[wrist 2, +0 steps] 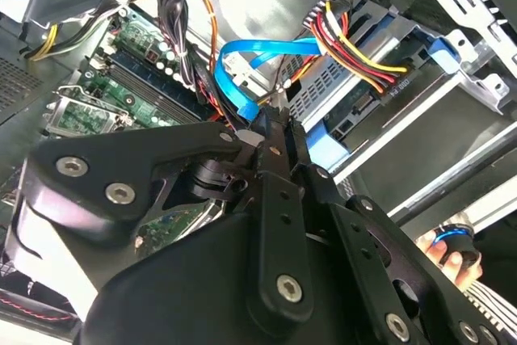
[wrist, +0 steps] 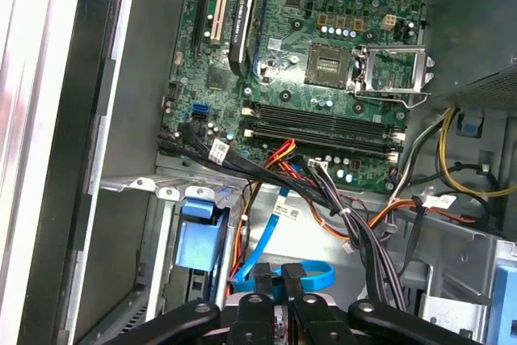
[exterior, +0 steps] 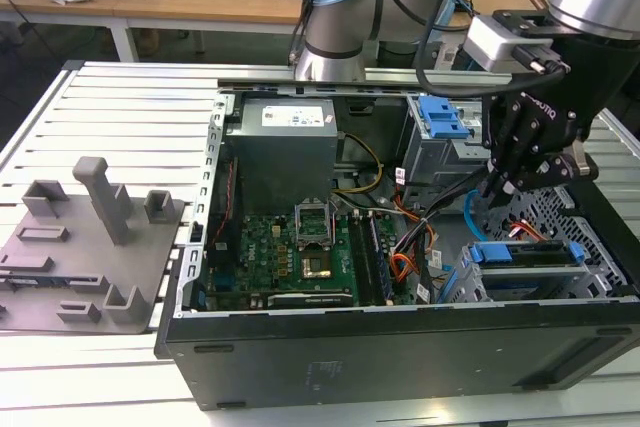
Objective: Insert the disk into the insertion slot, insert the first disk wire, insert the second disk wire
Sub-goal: 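Insert the second disk wire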
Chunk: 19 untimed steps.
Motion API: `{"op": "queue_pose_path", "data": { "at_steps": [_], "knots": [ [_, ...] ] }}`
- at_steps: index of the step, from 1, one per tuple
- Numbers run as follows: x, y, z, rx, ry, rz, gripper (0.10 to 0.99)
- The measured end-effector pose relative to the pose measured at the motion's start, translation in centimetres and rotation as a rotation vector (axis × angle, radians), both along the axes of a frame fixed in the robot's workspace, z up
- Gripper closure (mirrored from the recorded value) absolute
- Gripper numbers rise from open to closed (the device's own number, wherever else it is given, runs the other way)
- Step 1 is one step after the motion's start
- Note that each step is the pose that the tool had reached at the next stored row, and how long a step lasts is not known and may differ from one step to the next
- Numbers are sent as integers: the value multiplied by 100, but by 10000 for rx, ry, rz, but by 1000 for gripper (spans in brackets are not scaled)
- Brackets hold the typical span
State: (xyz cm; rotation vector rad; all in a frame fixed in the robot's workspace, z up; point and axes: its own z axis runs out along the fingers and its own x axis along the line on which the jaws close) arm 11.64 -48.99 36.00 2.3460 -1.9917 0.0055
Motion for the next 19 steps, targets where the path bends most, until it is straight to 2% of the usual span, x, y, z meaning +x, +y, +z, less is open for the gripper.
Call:
{"op": "queue_pose_path", "data": {
  "at_steps": [2, 5, 9, 13, 17, 19],
  "knots": [
    [0, -75, 0, 0, 0, 0, 922],
    [0, -147, 0, -1, 0, 0, 922],
    [0, -211, 0, 0, 0, 0, 922],
    [0, -303, 0, 0, 0, 0, 922],
    [40, -313, -19, 1, 4, 1, 922],
    [58, -314, -58, 1, 12, 1, 922]
  ]
}}
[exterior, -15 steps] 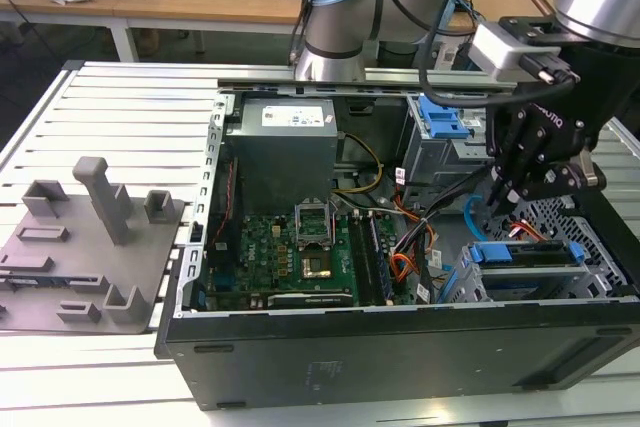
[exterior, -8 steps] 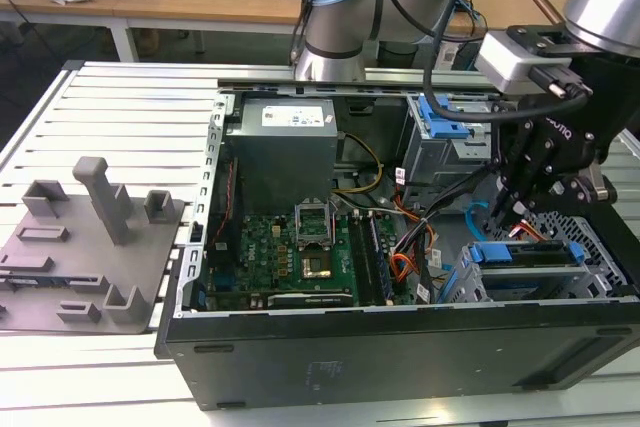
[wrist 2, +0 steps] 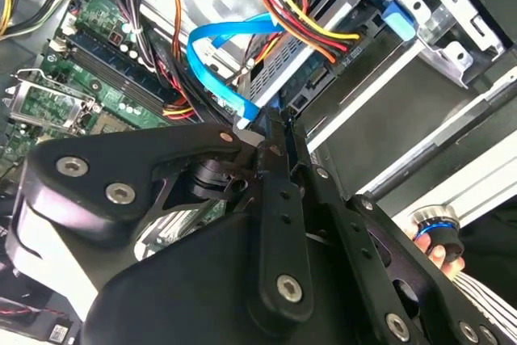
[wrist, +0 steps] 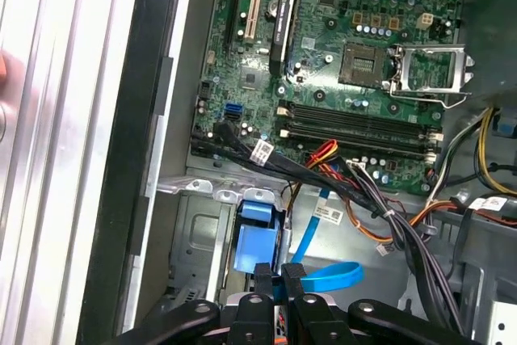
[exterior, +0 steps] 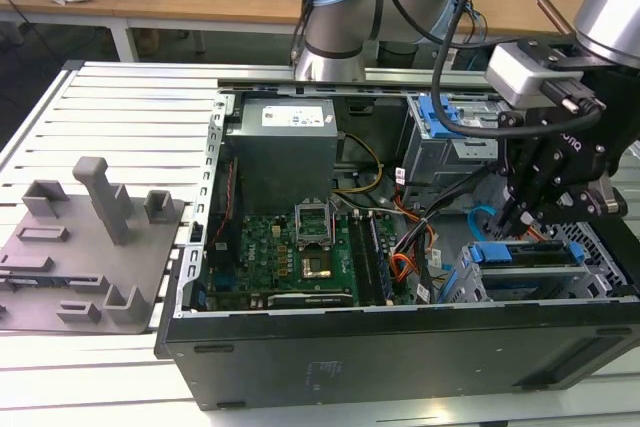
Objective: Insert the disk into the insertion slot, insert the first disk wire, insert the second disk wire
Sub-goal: 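Insert the second disk wire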
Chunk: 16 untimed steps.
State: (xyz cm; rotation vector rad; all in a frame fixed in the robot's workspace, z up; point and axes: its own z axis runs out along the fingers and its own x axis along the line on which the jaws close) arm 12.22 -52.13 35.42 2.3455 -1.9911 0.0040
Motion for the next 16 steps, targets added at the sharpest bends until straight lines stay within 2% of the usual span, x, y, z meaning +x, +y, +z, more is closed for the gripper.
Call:
{"op": "queue_pose_path", "data": {
  "at_steps": [9, 14, 16],
  "knots": [
    [2, 0, -9, -1, 0, -29, 922],
    [2, 0, -10, -1, 0, -1062, 922],
    [2, 0, -10, -1, 0, -1760, 922]
  ]
}}
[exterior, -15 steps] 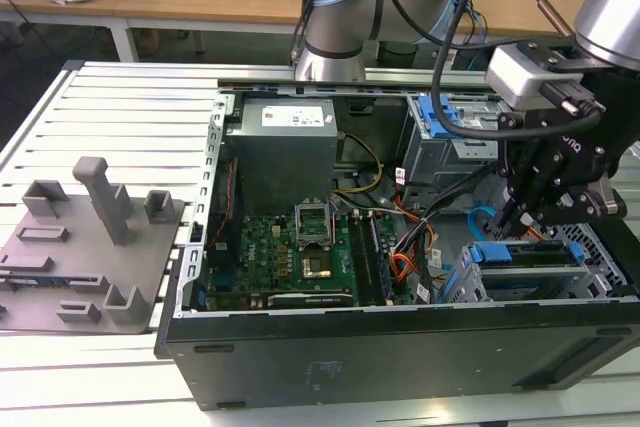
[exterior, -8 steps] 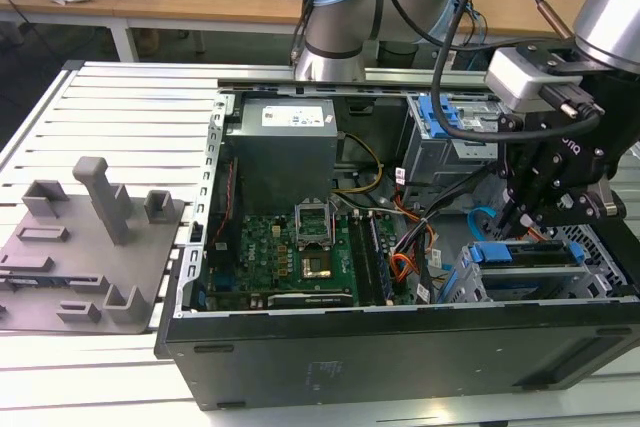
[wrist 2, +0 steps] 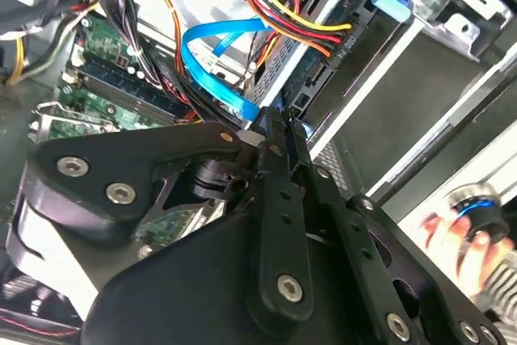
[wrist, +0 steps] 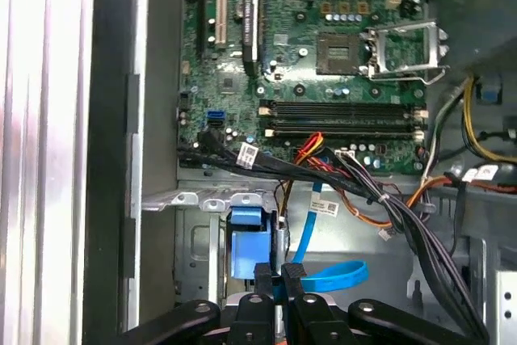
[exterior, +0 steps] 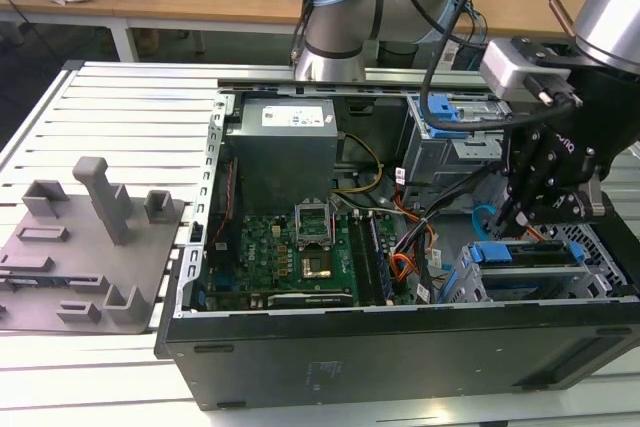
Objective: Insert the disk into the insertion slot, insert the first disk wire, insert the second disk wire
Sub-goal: 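Insert the second disk wire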
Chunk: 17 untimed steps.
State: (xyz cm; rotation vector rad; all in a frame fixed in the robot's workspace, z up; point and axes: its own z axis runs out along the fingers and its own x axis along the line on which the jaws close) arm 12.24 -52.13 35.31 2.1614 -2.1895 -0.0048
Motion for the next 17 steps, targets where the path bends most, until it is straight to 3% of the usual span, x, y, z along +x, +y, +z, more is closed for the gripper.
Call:
{"op": "queue_pose_path", "data": {
  "at_steps": [4, 9, 17],
  "knots": [
    [0, 0, -2, 0, -1, -942, 922],
    [5, 0, -2, 1, 0, -945, 922],
    [190, -23, -41, 1, 30, -942, 922]
  ]
}}
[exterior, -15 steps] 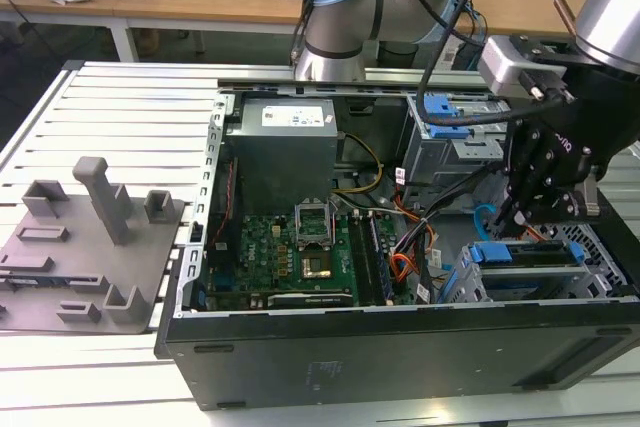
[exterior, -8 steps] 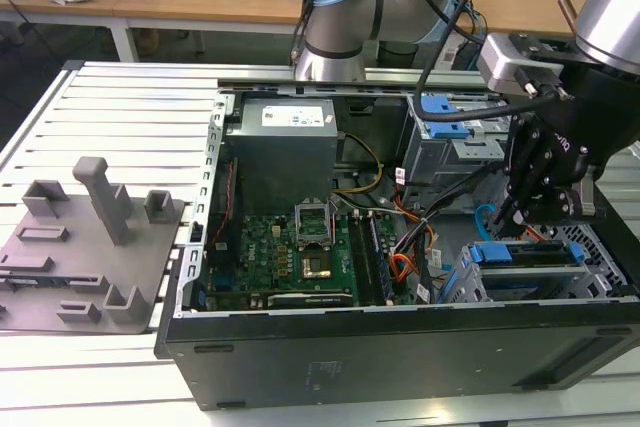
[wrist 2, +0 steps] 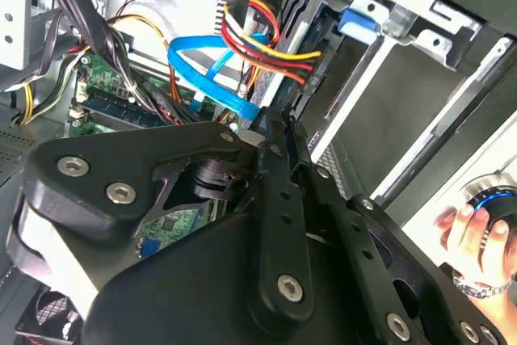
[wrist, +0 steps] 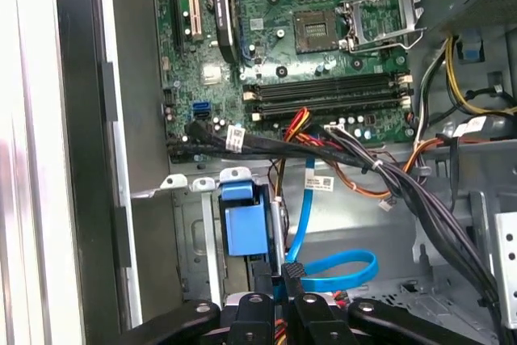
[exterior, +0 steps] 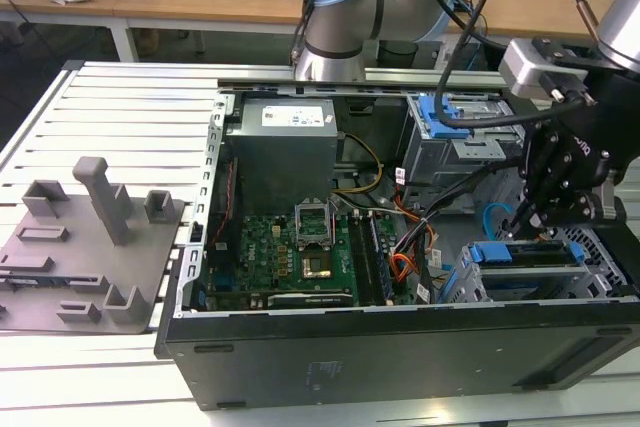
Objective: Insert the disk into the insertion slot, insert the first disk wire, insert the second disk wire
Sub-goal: 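Insert the second disk wire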
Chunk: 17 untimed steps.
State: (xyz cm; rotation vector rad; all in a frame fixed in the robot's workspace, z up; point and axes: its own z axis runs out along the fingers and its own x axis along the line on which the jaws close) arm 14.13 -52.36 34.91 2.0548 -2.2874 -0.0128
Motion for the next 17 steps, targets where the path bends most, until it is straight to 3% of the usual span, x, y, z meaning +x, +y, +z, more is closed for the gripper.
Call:
{"op": "queue_pose_path", "data": {
  "at_steps": [17],
  "knots": [
    [102, -50, -67, -5, 7, 2, 922]
  ]
}}
